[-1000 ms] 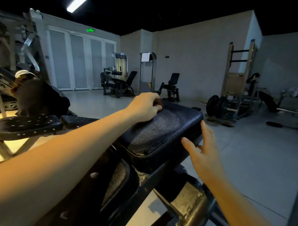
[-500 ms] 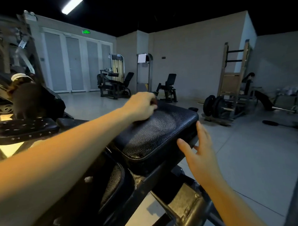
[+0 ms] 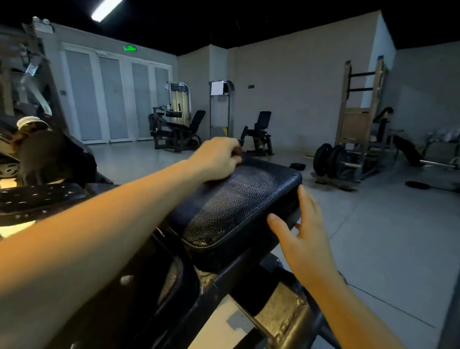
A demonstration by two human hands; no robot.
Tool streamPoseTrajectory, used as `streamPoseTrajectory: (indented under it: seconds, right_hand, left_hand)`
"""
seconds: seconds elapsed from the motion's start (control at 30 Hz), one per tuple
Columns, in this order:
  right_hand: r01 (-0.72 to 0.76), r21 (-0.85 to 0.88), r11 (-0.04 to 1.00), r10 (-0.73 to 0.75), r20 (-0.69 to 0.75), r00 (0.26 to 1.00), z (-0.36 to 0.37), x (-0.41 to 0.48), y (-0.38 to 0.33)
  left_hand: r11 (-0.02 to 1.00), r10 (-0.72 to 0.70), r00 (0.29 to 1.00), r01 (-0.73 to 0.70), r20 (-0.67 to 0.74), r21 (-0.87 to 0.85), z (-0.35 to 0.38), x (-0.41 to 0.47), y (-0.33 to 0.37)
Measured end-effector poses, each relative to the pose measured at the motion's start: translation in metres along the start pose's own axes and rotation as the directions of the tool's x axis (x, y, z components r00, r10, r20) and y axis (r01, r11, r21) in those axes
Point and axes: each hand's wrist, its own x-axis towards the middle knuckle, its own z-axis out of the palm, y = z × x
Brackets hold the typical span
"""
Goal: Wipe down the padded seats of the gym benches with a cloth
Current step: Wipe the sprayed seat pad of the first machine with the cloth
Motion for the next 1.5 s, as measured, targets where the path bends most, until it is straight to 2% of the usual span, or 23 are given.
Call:
streamPoseTrajectory:
  seconds: [0.07,0.13,0.23,0.3,0.37,0.43,0.5,0.57,0.67,0.73,0.8,0.9,0.97,1.07,1.2,1.27,1.33,1.4,1.43,1.5]
  right_hand:
    - [-0.017,0.004,1.0,0.017,0.011,1.0,-0.002,-0.001,-0.003]
    - [-0.023,0.013,1.0,0.023,0.01,1.0,-0.002,-0.001,-0.005]
    - [-0.017,0.023,1.0,0.018,-0.018,1.0,-0.002,0.001,-0.003]
    - [-0.014,0.018,1.0,0.014,-0.012,1.0,-0.001,0.002,0.0]
    - [-0.005,0.014,1.0,0.005,-0.001,1.0,0.0,0.002,0.001]
    - [0.007,0.003,1.0,-0.007,-0.005,1.0,0.0,0.001,0.0]
    - [0.008,0.0,1.0,-0.008,-0.007,1.0,0.0,-0.001,-0.003]
    - [0.01,-0.009,1.0,-0.01,-0.002,1.0,-0.001,-0.002,-0.004]
    - [0.002,-0.003,1.0,-0.002,-0.009,1.0,-0.002,0.0,-0.005]
    - [-0.001,0.015,1.0,0.001,-0.018,1.0,-0.001,0.001,-0.002]
    - [-0.004,0.015,1.0,0.005,-0.009,1.0,0.0,0.0,0.0]
    - [0.002,0.005,1.0,-0.002,-0.002,1.0,0.0,0.0,0.0]
    - [0.002,-0.001,1.0,-0.002,-0.005,1.0,0.0,0.0,-0.002]
    - [0.002,-0.006,1.0,-0.002,0.003,1.0,-0.001,-0.002,-0.004]
    - [0.01,0.011,1.0,-0.01,-0.007,1.0,-0.002,0.0,-0.001]
    - [0.004,0.018,1.0,-0.004,-0.012,1.0,0.0,0.002,0.001]
    - [0.005,0.029,1.0,-0.005,-0.001,1.0,0.001,0.002,0.003]
    - [0.014,0.019,1.0,-0.014,0.0,1.0,0.002,0.002,0.003]
    - [0.02,0.01,1.0,-0.02,-0.004,1.0,0.002,0.002,0.002]
    - [0.023,-0.007,1.0,-0.023,-0.011,1.0,0.002,0.001,0.0]
  left_hand:
    - [0.991,0.099,0.995,-0.1,-0.019,-0.094,0.006,0.0,0.036]
    - [0.956,0.249,0.968,-0.241,0.028,-0.168,0.002,-0.021,0.058]
    - [0.904,0.387,0.916,-0.356,0.102,-0.238,-0.013,-0.068,0.042]
    - [0.939,0.31,0.947,-0.291,0.088,-0.181,-0.021,-0.074,0.008]
    - [0.986,0.164,0.985,-0.162,0.044,-0.049,-0.018,-0.054,-0.021]
    - [1.0,0.017,0.999,-0.018,0.032,0.025,-0.008,-0.024,-0.022]
    - [0.999,-0.029,1.0,0.029,0.006,0.024,0.003,0.001,-0.001]
    - [0.998,0.031,0.999,-0.032,-0.021,-0.047,0.012,0.011,0.03]
    - [0.951,0.267,0.963,-0.26,0.022,-0.164,0.004,-0.024,0.059]
    - [0.91,0.369,0.928,-0.349,0.054,-0.222,-0.005,-0.06,0.049]
    - [0.936,0.314,0.948,-0.3,0.048,-0.184,-0.015,-0.073,0.013]
    - [0.997,0.078,0.997,-0.079,0.02,0.015,-0.016,-0.049,-0.039]
    - [0.998,-0.041,0.999,0.04,0.02,0.05,-0.01,-0.023,-0.037]
    - [0.999,0.007,1.0,-0.007,0.001,-0.046,0.001,0.001,0.009]
    - [0.931,0.3,0.95,-0.274,0.08,-0.243,-0.006,-0.045,0.053]
    - [0.918,0.356,0.931,-0.332,0.085,-0.216,-0.014,-0.071,0.033]
    - [0.964,0.26,0.964,-0.256,0.058,-0.066,-0.021,-0.071,-0.007]
    - [0.992,0.086,0.996,-0.088,0.025,0.088,-0.022,-0.055,-0.035]
    - [0.994,0.009,1.0,-0.011,0.018,0.111,-0.02,-0.046,-0.037]
    - [0.997,-0.03,0.999,0.031,-0.009,0.067,-0.009,-0.03,-0.016]
